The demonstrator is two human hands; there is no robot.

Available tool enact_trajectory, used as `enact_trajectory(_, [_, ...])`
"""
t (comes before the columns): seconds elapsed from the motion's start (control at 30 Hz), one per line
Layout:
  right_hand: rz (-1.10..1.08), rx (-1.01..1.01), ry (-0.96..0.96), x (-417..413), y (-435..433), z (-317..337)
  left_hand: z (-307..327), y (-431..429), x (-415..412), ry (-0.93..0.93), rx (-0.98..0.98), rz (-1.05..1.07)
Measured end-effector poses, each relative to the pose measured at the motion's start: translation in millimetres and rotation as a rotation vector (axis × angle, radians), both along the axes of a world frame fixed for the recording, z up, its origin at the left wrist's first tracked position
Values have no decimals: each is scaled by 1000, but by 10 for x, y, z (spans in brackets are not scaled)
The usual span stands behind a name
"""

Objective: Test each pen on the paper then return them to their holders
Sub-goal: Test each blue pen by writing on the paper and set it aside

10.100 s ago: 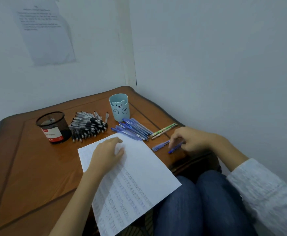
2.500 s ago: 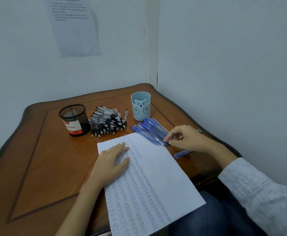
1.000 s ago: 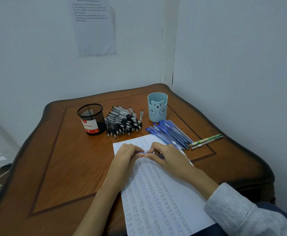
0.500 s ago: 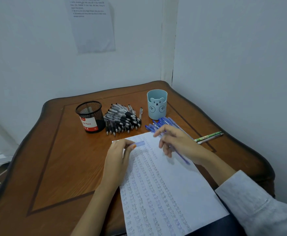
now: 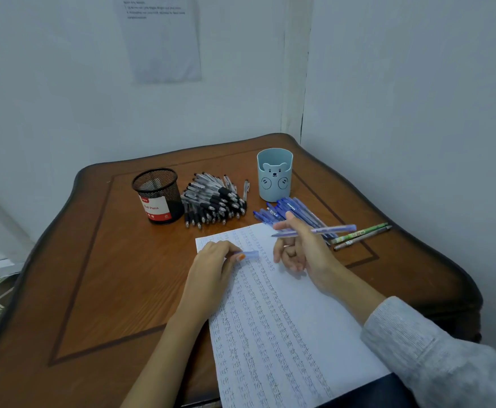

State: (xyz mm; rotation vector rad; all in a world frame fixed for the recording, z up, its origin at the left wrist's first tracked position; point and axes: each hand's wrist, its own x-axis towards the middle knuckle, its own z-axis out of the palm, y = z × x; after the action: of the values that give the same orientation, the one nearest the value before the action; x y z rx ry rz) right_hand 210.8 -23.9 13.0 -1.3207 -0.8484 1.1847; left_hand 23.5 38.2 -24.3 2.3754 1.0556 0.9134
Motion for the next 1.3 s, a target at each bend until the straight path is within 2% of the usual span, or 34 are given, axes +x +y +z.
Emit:
enact_trajectory(0.1, [-37, -71, -2, 17, 70, -15, -7, 10, -1, 1, -11, -1])
enact_trajectory(0.27, [-50, 89, -196, 7, 90, -131, 4, -1, 6, -11, -7, -2])
enact_trajectory(0.33, [-102, 101, -317, -33, 68, -148, 4, -1, 8, -7, -3, -1])
enact_trajectory(0.57, [-124, 132, -493, -25, 66, -197, -21, 12, 17, 36, 59, 25])
enact_trajectory(1.3, [-82, 164, -510, 8, 112, -246, 10, -18, 19, 56, 73, 10])
